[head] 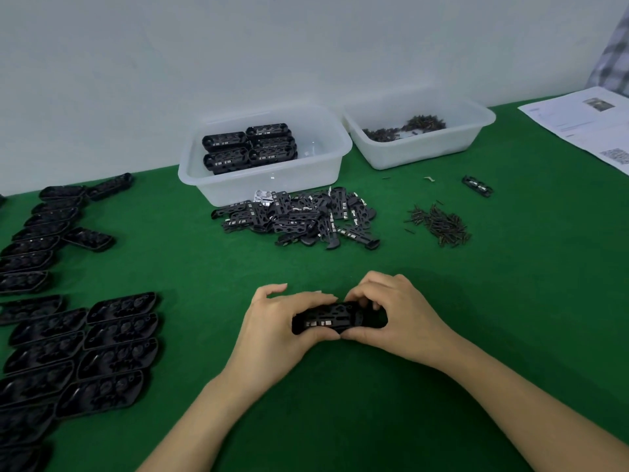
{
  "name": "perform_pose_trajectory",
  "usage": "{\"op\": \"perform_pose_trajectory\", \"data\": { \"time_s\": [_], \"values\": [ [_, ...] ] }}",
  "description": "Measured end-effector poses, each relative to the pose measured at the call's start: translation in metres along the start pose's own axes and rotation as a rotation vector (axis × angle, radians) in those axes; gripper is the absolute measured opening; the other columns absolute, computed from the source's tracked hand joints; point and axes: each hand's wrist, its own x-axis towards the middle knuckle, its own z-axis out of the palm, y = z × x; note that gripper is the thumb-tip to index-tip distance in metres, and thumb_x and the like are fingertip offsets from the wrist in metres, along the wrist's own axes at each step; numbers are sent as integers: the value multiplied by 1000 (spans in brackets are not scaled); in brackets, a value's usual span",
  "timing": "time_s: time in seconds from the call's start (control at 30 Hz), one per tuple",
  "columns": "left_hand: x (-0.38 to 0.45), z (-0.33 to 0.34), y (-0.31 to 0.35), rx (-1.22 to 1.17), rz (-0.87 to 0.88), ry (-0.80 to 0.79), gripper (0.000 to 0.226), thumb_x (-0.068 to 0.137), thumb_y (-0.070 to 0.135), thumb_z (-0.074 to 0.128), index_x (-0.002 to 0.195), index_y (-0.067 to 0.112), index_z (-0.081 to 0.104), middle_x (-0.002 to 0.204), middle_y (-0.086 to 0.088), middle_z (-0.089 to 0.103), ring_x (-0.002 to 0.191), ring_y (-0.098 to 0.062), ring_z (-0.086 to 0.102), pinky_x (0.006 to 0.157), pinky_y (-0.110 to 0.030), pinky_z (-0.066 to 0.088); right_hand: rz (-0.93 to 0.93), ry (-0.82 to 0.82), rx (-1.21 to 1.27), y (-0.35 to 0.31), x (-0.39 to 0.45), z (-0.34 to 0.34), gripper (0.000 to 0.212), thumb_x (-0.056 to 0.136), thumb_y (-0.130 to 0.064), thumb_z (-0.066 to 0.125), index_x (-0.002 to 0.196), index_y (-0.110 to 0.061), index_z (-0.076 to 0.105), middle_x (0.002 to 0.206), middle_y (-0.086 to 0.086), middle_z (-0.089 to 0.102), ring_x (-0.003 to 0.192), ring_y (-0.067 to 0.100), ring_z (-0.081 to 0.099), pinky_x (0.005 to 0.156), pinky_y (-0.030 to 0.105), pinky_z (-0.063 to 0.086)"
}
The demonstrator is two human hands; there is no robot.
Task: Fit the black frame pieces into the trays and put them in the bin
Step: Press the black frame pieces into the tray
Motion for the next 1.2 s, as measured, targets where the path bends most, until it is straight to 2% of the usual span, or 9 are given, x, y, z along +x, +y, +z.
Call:
{"op": "perform_pose_trajectory", "data": {
  "time_s": [0.1, 0.2, 0.4, 0.53, 0.83, 0.93, 1.0, 1.1, 1.2],
  "values": [
    [-5, -5, -6, 2, -3, 64, 43, 64, 49, 73, 104, 33, 67, 110, 26, 60, 105, 13, 51, 98, -20, 27, -6, -4, -6, 0, 0, 0, 42, 70, -53, 68, 101, -25, 61, 82, -27, 39, 81, -15, 38, 75, 8, 25],
    [-15, -11, -9, 108, 7, 146, 34, 67, 52, 71, 93, 31, 68, 97, 23, 62, 94, 5, 53, 85, -24, 30, -5, -5, -8, 0, 0, 0, 42, 70, -52, 68, 101, -26, 61, 82, -27, 39, 85, -18, 37, 76, 5, 23],
    [-31, -4, -4, 310, 116, 217, 20, 74, 40, 70, 87, 26, 70, 88, 18, 65, 85, -7, 56, 79, -28, 29, -6, -2, -10, 0, 0, 1, 38, 70, -52, 68, 97, -27, 60, 81, -25, 41, 82, -13, 39, 75, 7, 24],
    [-30, 2, 1, 373, 166, 216, 23, 70, 29, 79, 90, 24, 71, 87, 12, 65, 86, -13, 59, 79, -29, 29, -22, 5, -15, 0, 0, 0, 37, 70, -51, 69, 96, -25, 60, 80, -25, 40, 80, -14, 39, 75, 9, 25],
    [-33, -5, -13, 286, 90, 64, 27, 81, 39, 61, 107, 38, 68, 108, 8, 57, 105, -13, 47, 83, -34, 23, -50, 19, -22, 3, -1, 1, 47, 69, -62, 59, 99, -26, 60, 82, -26, 40, 79, -13, 40, 77, 9, 25],
    [-27, 1, -11, 182, 95, 0, 29, 79, 36, 68, 108, 38, 67, 118, 5, 54, 112, -13, 45, 88, -35, 26, -70, 33, -26, 3, -1, 1, 53, 69, -66, 53, 99, -24, 62, 85, -19, 46, 77, -9, 40, 77, 13, 27],
    [-24, 4, -11, 142, 103, -15, 29, 78, 30, 71, 107, 37, 68, 122, 4, 54, 116, -14, 46, 90, -36, 30, -77, 44, -43, 4, -1, 2, 49, 71, -62, 57, 100, -24, 62, 86, -16, 49, 78, -5, 42, 77, 19, 30],
    [-20, 3, -15, 126, 160, -29, 25, 81, 25, 70, 106, 30, 69, 122, 2, 56, 114, -13, 50, 91, -34, 35, -84, 57, -72, 5, -2, 4, 42, 74, -55, 64, 102, -24, 61, 86, -15, 49, 80, 2, 45, 77, 23, 32],
    [-15, 2, -17, 161, 244, -77, 24, 86, 26, 63, 109, 25, 66, 117, 1, 59, 104, -15, 57, 81, -34, 46, -98, 66, -99, 6, -1, 4, 38, 76, -51, 64, 102, -23, 60, 88, -14, 49, 81, 3, 45, 77, 25, 33]
  ]
}}
